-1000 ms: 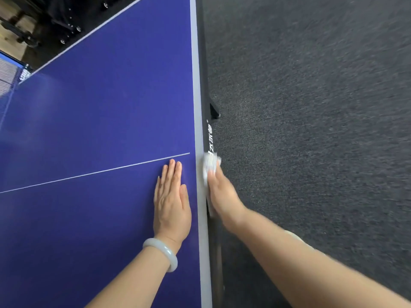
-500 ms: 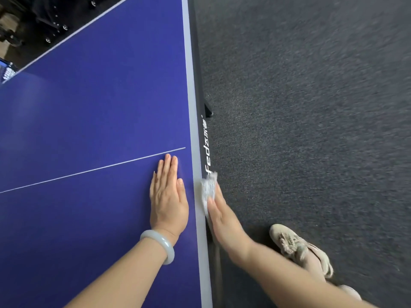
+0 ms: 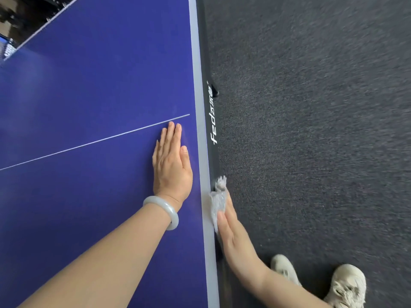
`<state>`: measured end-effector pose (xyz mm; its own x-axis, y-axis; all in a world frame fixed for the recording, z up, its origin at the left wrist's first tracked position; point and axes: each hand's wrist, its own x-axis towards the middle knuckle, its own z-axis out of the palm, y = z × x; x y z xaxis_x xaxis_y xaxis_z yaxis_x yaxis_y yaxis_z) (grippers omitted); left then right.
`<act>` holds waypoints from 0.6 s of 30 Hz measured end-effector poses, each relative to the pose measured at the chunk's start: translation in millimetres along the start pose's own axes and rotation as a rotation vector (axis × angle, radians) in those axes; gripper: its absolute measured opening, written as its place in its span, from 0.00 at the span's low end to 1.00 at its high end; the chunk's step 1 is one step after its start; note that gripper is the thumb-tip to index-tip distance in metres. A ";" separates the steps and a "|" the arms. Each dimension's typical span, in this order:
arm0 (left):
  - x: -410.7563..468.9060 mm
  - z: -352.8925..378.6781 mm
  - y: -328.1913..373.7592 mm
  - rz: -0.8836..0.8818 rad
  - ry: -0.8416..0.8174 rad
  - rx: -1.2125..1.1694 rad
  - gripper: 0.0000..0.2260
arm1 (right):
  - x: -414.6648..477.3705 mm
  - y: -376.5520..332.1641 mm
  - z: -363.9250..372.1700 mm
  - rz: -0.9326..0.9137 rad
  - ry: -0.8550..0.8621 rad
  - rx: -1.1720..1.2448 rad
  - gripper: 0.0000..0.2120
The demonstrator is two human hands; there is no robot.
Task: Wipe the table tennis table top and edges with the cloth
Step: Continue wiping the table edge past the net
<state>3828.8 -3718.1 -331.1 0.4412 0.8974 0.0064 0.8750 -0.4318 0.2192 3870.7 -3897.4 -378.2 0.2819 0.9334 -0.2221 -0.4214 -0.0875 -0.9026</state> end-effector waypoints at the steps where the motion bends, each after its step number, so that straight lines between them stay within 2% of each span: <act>1: -0.5 -0.3 -0.2 -0.005 -0.001 0.001 0.22 | 16.9 -6.4 -1.6 0.016 0.009 -0.003 0.26; 5: -0.9 -1.3 0.5 0.002 -0.011 0.012 0.22 | 116.2 -43.0 -9.3 0.071 0.072 0.007 0.25; 7: -0.6 -1.3 0.2 -0.002 -0.013 0.012 0.22 | 129.1 -47.9 -8.3 0.102 0.113 0.014 0.24; 11: -0.9 -0.2 -0.8 0.002 0.000 -0.011 0.22 | 41.2 -25.6 5.5 0.011 0.091 -0.062 0.25; 14: -0.8 0.4 -2.7 0.003 0.007 -0.017 0.22 | -36.6 -0.7 14.4 0.109 0.069 0.034 0.25; 16: -0.7 0.0 -3.6 0.003 0.010 -0.022 0.22 | -34.6 -5.1 13.3 0.205 0.068 0.080 0.25; 18: -0.4 -0.2 -4.2 0.018 0.010 -0.023 0.22 | 0.6 -17.1 9.7 0.208 0.091 0.055 0.26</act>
<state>3824.9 -3716.7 -331.8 0.4550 0.8903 0.0199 0.8619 -0.4459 0.2415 3869.7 -3892.0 -359.4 0.2589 0.8619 -0.4359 -0.5245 -0.2535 -0.8128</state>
